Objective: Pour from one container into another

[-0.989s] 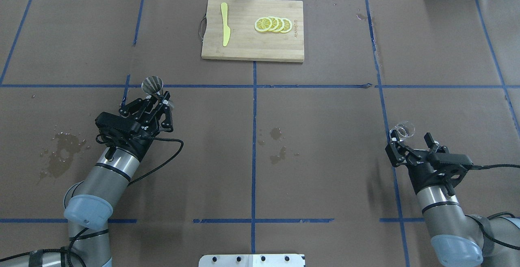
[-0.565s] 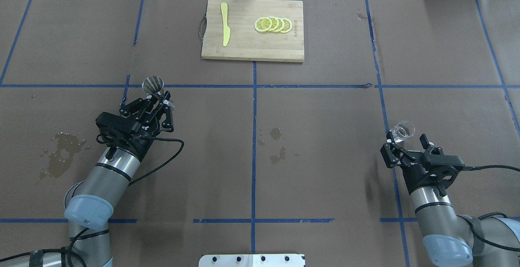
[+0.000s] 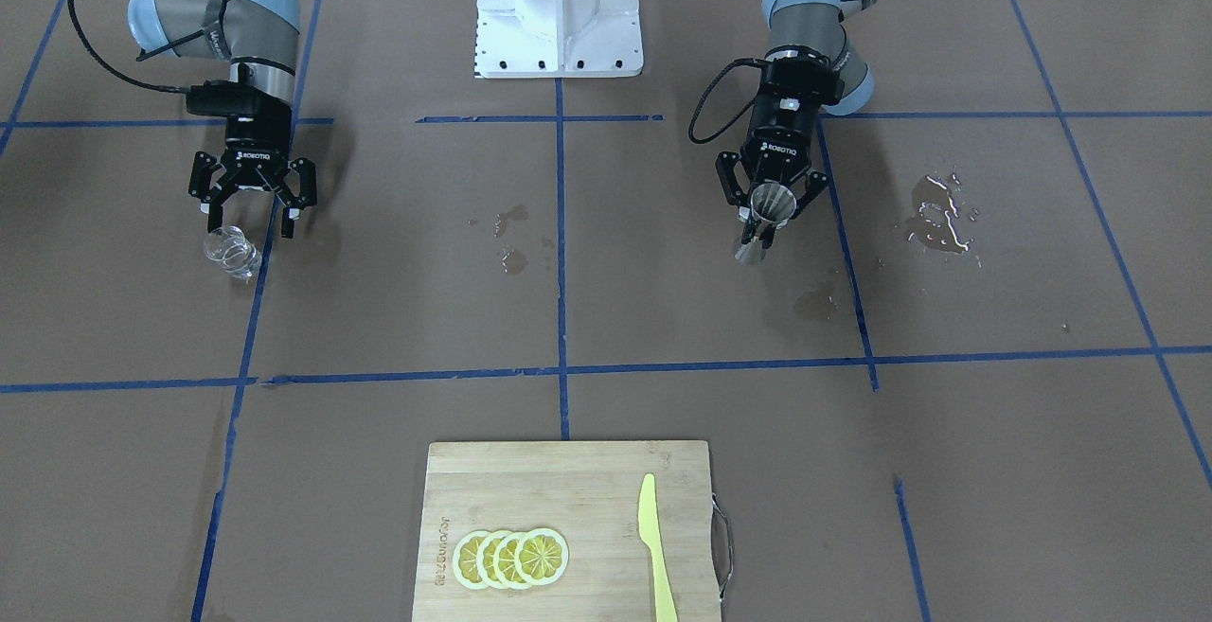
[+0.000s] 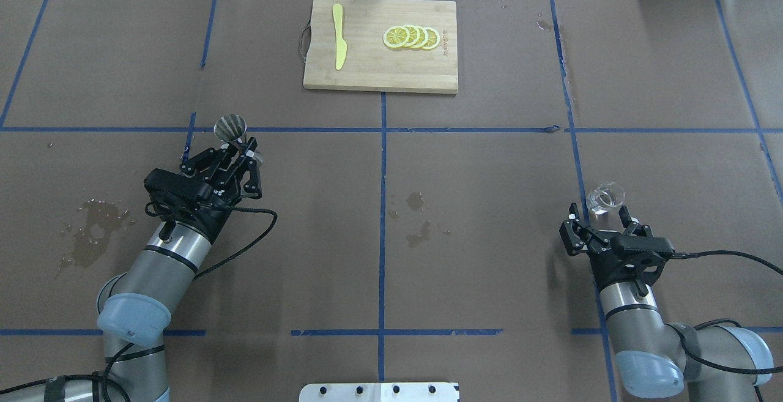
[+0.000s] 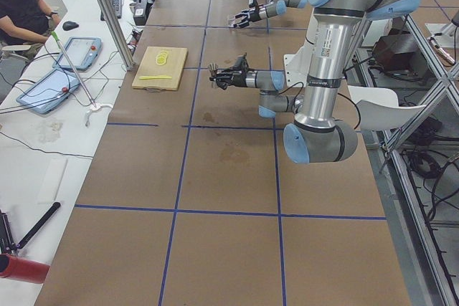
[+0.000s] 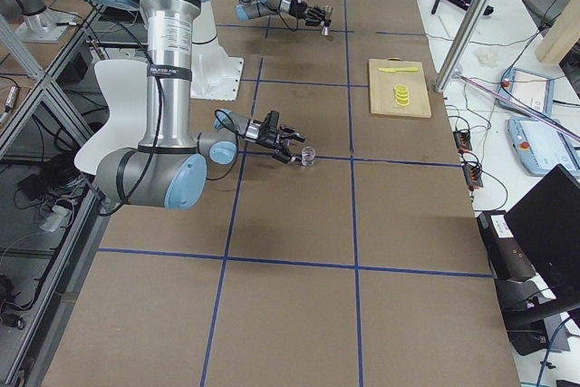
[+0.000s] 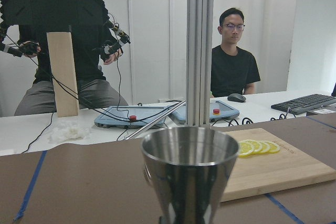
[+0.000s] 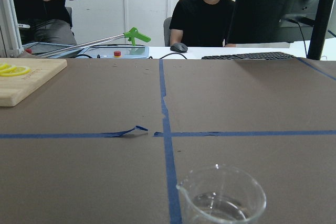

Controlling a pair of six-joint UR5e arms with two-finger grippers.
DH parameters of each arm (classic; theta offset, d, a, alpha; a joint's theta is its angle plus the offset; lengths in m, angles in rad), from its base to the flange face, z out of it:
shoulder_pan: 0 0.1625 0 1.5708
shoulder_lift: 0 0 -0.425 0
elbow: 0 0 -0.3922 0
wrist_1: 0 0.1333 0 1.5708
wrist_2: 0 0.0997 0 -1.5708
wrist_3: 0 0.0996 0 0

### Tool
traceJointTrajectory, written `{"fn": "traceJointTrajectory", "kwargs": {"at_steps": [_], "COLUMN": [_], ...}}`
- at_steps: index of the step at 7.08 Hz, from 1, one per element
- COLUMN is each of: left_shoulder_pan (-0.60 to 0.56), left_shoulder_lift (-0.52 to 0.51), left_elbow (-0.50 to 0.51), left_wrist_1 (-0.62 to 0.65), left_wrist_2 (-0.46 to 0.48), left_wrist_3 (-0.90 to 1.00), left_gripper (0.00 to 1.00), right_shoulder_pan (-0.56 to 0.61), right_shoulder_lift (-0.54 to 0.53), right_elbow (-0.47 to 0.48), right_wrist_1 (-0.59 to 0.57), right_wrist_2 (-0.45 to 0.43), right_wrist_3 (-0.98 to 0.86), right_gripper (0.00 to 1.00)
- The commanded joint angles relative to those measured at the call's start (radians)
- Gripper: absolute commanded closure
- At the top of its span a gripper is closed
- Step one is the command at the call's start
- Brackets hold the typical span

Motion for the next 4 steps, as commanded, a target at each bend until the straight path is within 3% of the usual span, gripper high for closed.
{"fn": "traceJointTrajectory", "kwargs": {"at_steps": [1, 4], "left_shoulder_pan": [-0.001, -0.001], "left_shoulder_lift": [0.0, 0.0], "left_elbow": [0.0, 0.0], "left_wrist_1": [0.0, 0.0], "left_wrist_2": [0.0, 0.0], "left_wrist_3": [-0.001, -0.001], "left_gripper": [1.0, 1.0], "right_shoulder_pan": [0.007, 0.033], "right_shoulder_lift": [0.01, 0.001], "right_elbow": [-0.011, -0.013], "right_wrist_1": [0.0, 0.0], "right_wrist_2": [0.009, 0.037], "right_wrist_3": [-0.001, 0.0], "right_gripper": [0.04, 0.06]}}
